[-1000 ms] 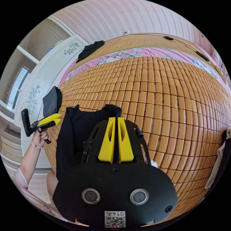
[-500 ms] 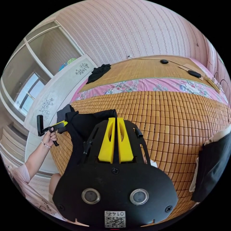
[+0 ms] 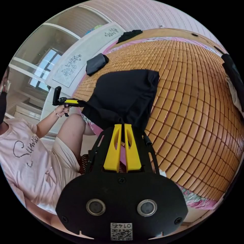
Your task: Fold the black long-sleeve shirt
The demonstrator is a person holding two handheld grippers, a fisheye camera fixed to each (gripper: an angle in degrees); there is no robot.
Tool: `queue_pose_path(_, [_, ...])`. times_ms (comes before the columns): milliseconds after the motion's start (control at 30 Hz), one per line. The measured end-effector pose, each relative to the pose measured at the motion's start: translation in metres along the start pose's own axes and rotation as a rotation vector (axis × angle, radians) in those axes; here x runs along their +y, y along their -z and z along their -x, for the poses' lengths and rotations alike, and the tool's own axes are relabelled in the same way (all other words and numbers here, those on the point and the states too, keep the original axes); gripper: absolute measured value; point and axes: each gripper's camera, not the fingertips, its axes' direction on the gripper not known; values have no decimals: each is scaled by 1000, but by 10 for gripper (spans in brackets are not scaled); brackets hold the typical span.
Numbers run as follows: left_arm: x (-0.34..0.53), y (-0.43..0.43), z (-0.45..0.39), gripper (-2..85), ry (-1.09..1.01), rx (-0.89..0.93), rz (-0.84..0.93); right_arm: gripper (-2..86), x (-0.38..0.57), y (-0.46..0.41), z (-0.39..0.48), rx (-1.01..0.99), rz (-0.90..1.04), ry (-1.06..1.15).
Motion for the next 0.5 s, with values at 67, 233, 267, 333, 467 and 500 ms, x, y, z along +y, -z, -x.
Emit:
queue_pose_path(67, [23,-27,-13,-9,47,-74,114,5,10,-19,20,138,44,17])
queue_pose_path(233, [31,-4,-59,-10,4,-141,89,-4,0,-24,48,222,9,44])
queue_pose_path(267, [28,0,-73,-10,-23,-156,90,-4,-10,-25,59,235,-20,79])
queue_pose_path(333, [20,1,-97,-10,-57,-196,62,-5,-34,-32,77,271,-54,130])
queue_pose_path(467, [-12,-28,-150,-10,-109,-117,-68,-4,-127,-86,131,297,4,298])
queue_pose_path(500, [-18,-35,-157,-10,-109,-94,-82,-4,-142,-97,138,306,20,323])
